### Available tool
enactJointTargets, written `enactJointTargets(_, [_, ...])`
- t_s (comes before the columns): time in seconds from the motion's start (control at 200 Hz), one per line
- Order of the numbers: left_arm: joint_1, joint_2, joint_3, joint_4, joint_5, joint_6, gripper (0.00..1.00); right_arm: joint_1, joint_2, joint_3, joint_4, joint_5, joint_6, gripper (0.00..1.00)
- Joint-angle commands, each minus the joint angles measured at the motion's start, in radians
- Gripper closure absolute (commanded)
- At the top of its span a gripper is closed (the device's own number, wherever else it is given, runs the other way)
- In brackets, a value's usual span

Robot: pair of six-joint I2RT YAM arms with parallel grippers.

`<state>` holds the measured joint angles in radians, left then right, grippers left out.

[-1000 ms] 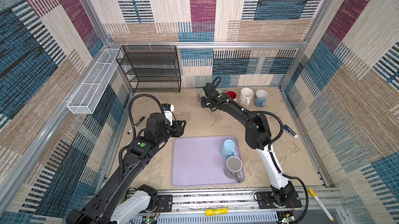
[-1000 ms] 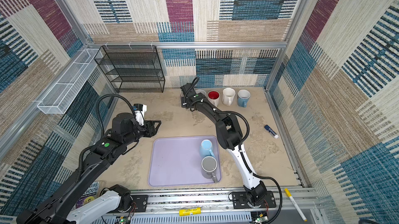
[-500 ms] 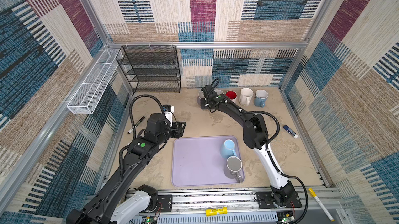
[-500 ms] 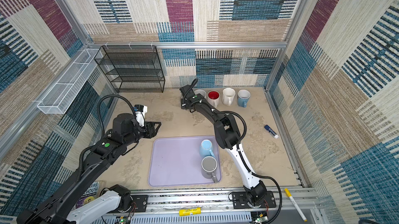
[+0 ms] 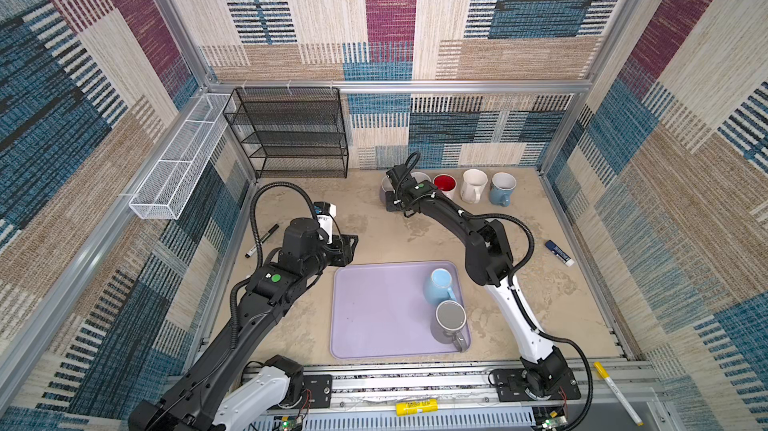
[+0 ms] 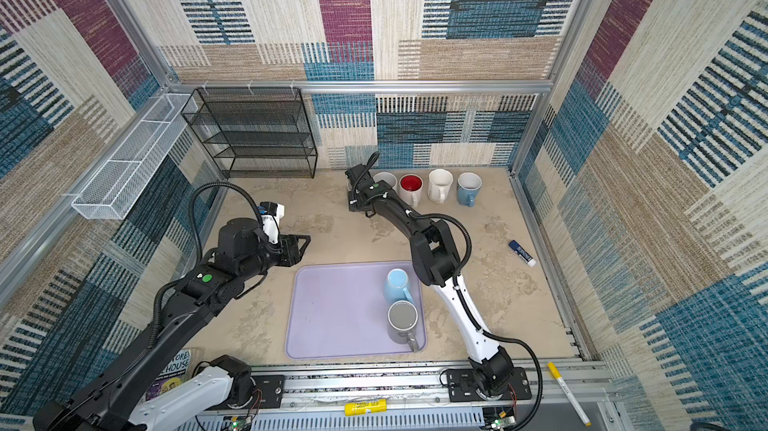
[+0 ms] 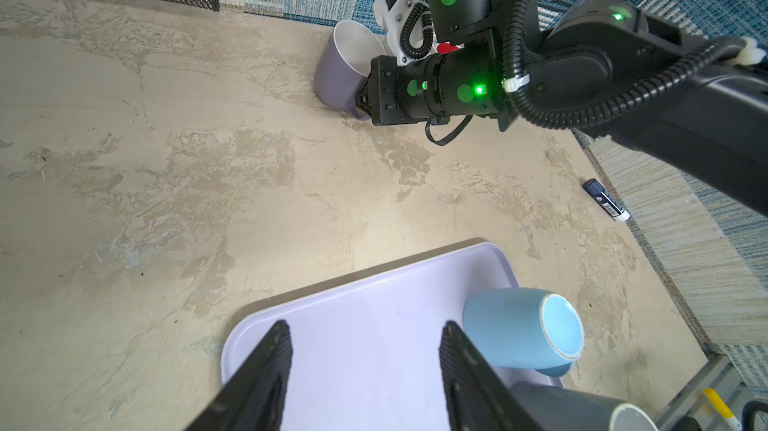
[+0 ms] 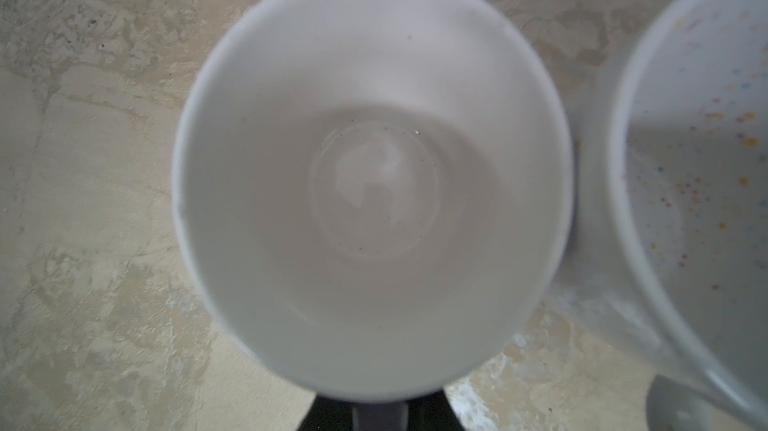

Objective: Turn the mug right side up
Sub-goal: 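Lower the lavender mug upright beside the cream speckled mug with the right gripper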

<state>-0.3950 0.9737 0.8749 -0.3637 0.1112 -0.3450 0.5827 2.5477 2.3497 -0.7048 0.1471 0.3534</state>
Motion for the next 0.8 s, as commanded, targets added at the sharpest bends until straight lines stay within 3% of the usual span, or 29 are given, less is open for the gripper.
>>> enactJointTargets(0.0, [0.000, 0.001, 0.006, 0.004, 0.007, 0.011, 0.42, 0.000, 0.000, 0.014, 0.036, 0.028, -0.009, 0.86])
enactJointTargets(0.12, [0.000, 0.000, 0.008, -0.001, 0.006, 0.013, 0.42, 0.000, 0.001, 0.014, 0.040, 0.014, -0.010, 0.80])
enactJointTargets(0.791, [0.000, -0.011, 0.000, -0.014, -0.002, 0.020, 0.42, 0.000, -0.007, 0.011, 0.053, 0.006, -0.013, 0.79])
